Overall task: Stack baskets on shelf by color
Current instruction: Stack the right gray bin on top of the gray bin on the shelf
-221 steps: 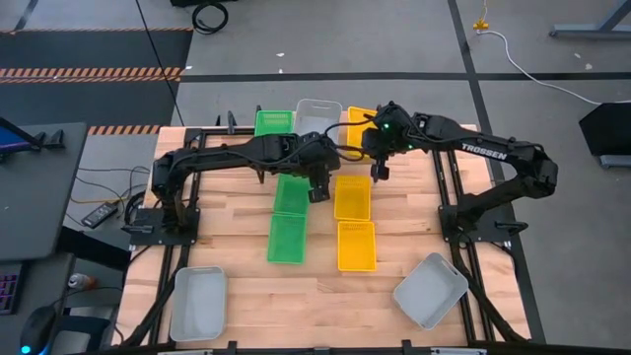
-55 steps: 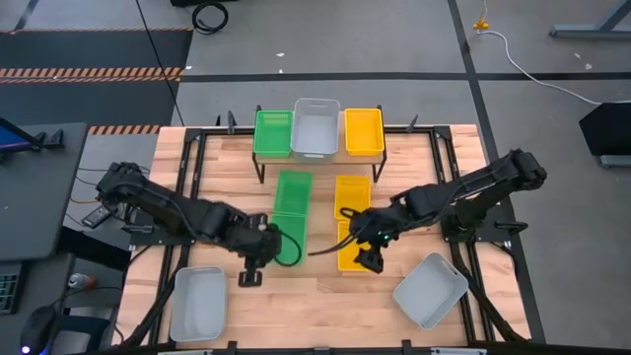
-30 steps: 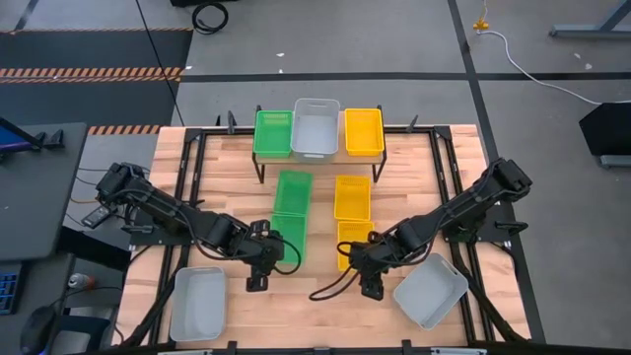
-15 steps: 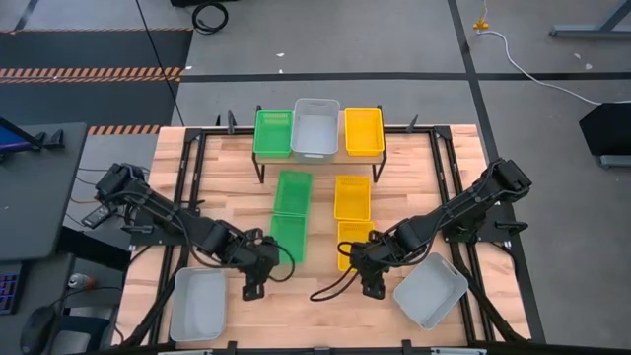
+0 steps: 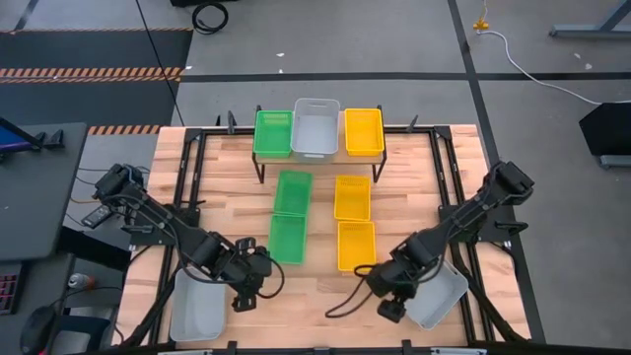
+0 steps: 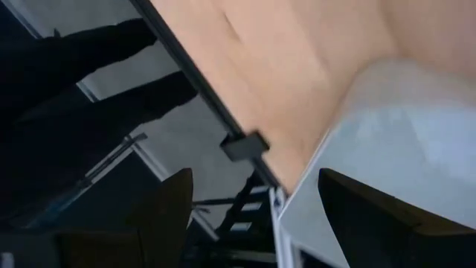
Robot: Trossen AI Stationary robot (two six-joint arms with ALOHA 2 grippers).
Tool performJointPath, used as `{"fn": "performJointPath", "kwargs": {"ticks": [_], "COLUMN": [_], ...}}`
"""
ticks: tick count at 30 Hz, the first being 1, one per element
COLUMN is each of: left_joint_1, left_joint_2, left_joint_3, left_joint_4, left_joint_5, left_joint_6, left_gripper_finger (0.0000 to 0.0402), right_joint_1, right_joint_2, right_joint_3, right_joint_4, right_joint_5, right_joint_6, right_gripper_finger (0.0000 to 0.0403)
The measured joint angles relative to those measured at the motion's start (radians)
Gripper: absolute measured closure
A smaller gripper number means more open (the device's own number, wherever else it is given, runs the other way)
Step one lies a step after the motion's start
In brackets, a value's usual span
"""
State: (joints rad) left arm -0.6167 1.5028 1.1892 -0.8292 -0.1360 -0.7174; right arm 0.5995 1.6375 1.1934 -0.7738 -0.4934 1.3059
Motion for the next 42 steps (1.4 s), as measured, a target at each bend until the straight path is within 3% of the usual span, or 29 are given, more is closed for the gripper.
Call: {"fn": "performJointPath", "kwargs": {"ticks": [4,13,21,31,35,40,42], "left_joint_1": [0.000,0.000,0.002,0.003,0.003,0.003,0.003], "left_joint_2": [0.000,0.000,0.000,-0.001,-0.001,-0.001,-0.001], "left_joint_3": [0.000,0.000,0.000,0.001,0.001,0.001,0.001], "left_joint_4": [0.001,0.011,0.010,0.018,0.019,0.021,0.021], "left_joint_5": [-0.009,-0.022,-0.045,-0.071,-0.071,-0.071,-0.071], "left_joint_6": [0.019,0.031,0.048,0.022,0.022,0.030,0.031], "left_gripper_finger": [0.0229,0.0228,0.0230,0.0229,0.0230,0.0230,0.0230], "right_joint_1": [0.051,0.152,0.194,0.211,0.211,0.197,0.188], "right_joint_2": [0.000,0.000,0.016,0.128,0.147,0.125,0.112], "right_joint_3": [0.000,0.000,0.000,0.000,0.000,0.000,0.000], "right_joint_4": [0.000,-0.088,-0.049,0.018,0.014,0.004,-0.003], "right_joint_5": [0.021,0.233,0.286,0.261,0.265,0.288,0.291], "right_joint_6": [0.111,0.257,0.322,0.290,0.249,0.231,0.219], "right_gripper_finger": [0.0108,0.0112,0.0160,0.0179,0.0241,0.0378,0.0388]}}
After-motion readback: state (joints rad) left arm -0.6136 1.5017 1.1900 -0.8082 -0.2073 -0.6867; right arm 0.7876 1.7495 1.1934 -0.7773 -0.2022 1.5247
